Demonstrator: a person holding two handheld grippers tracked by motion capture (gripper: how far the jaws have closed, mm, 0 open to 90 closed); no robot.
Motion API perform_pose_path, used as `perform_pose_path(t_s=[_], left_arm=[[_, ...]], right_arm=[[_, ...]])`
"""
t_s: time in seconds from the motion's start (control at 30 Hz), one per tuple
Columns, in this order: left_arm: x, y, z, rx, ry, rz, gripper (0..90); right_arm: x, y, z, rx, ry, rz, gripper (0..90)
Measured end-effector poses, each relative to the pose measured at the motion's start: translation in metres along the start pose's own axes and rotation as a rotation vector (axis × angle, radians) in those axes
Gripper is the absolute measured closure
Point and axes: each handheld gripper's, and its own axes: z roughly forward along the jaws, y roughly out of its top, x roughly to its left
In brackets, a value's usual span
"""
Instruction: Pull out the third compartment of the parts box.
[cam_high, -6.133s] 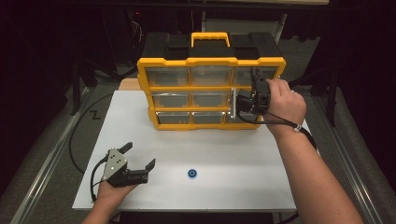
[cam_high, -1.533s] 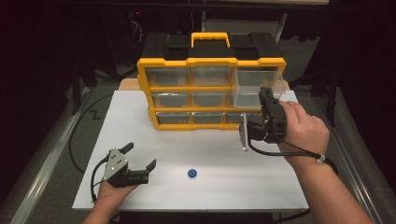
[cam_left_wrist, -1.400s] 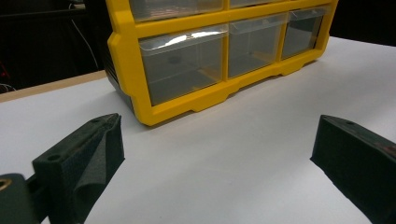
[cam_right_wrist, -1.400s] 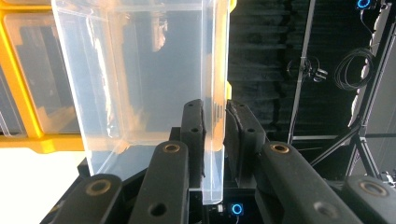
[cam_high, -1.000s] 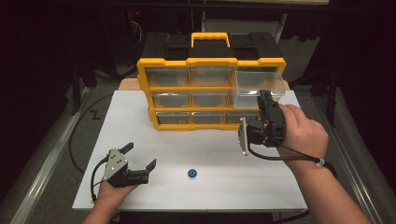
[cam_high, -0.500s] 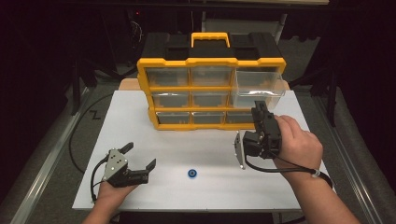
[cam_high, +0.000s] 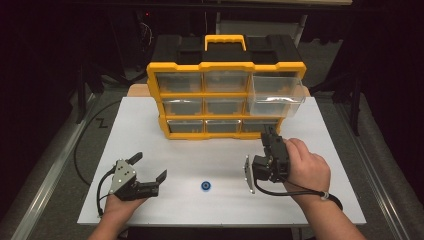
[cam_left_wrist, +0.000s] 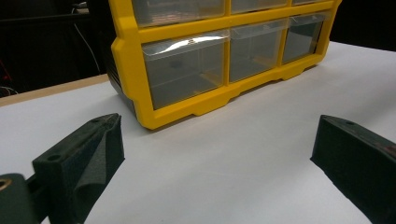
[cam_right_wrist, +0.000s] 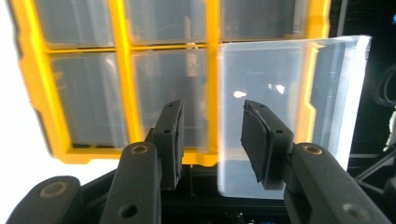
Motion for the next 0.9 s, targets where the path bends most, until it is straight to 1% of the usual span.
perform_pose_path(t_s=[0.03,0.1,0.13,0.17,0.23,0.3,0.4,0.43,0.53,0.57,0.7,0.8,0.9], left_arm=[[0.000,0.000,0.000,0.002,-0.001,0.002,2.9],[0.000,0.000,0.000,0.002,-0.003,0.003,2.9],[0.000,0.000,0.000,0.001,-0.003,0.004,2.9],[0.000,0.000,0.000,0.001,-0.003,0.003,2.9],[0.000,0.000,0.000,0.000,-0.002,0.004,2.9],[0.000,0.000,0.000,-0.001,-0.002,0.002,2.9],[0.000,0.000,0.000,0.000,-0.002,0.004,2.9],[0.000,0.000,0.000,0.001,-0.002,0.004,2.9],[0.000,0.000,0.000,0.002,-0.003,0.005,2.9],[0.000,0.000,0.000,0.002,-0.003,0.005,2.9],[0.000,0.000,0.000,0.001,-0.003,0.005,2.9],[0.000,0.000,0.001,0.002,-0.003,0.006,2.9],[-0.001,0.000,0.001,0.002,-0.002,0.007,2.9]], right_arm=[[0.006,0.000,0.000,0.010,0.015,0.025,61.1],[0.012,0.001,0.001,-0.001,0.018,-0.008,60.6],[0.017,0.001,0.001,0.000,0.025,-0.003,60.5],[0.022,0.001,0.002,0.006,0.034,0.019,60.3],[0.029,0.001,0.002,0.005,0.040,-0.003,59.2],[0.038,0.001,0.003,0.009,0.049,0.009,58.0],[0.050,0.000,0.005,0.008,0.059,0.004,56.7],[0.054,-0.001,0.005,0.019,0.068,0.011,56.6],[0.066,-0.002,0.007,0.019,0.077,0.011,55.4],[0.070,-0.002,0.007,0.028,0.088,0.019,55.0],[0.086,-0.002,0.009,0.033,0.110,0.011,52.6],[0.097,-0.002,0.009,0.035,0.116,0.010,51.1],[0.107,-0.002,0.009,0.039,0.112,0.008,50.3]])
